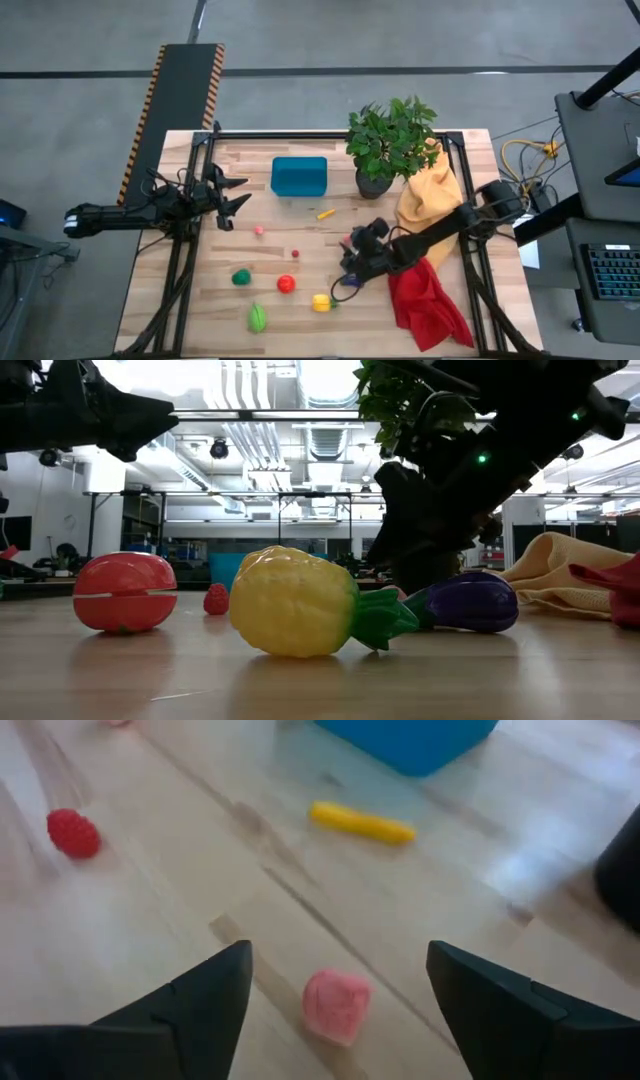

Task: Pick and placing Produce into tupperware
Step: Put the right peach into the bin

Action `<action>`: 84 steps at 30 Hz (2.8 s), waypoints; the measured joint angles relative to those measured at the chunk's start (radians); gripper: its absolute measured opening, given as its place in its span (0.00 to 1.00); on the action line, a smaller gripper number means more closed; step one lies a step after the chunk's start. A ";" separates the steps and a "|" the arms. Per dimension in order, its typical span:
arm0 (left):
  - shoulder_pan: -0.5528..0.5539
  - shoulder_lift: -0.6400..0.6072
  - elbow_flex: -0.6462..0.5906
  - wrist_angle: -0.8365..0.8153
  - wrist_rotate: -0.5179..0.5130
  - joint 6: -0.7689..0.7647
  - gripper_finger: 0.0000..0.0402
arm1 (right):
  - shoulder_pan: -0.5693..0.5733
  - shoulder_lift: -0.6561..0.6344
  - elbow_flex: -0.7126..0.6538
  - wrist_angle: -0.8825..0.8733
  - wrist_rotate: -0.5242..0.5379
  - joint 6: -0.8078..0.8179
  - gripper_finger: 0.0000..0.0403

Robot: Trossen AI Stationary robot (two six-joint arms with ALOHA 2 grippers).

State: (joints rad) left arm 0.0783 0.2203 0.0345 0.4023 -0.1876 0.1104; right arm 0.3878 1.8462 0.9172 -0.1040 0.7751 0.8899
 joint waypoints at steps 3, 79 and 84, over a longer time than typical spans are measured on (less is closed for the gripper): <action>0.000 0.000 0.000 0.000 0.000 0.000 0.47 | -0.003 0.026 -0.003 0.002 -0.025 0.014 0.71; 0.000 0.027 -0.001 0.000 0.000 0.001 0.47 | -0.155 0.100 0.364 0.126 0.139 -0.506 0.12; 0.000 0.027 -0.001 0.001 -0.001 0.001 0.47 | -0.198 0.145 0.379 0.238 0.124 -0.573 0.12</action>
State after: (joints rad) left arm 0.0780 0.2470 0.0338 0.4038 -0.1883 0.1116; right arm 0.1894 1.9910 1.2959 0.1341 0.8993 0.3168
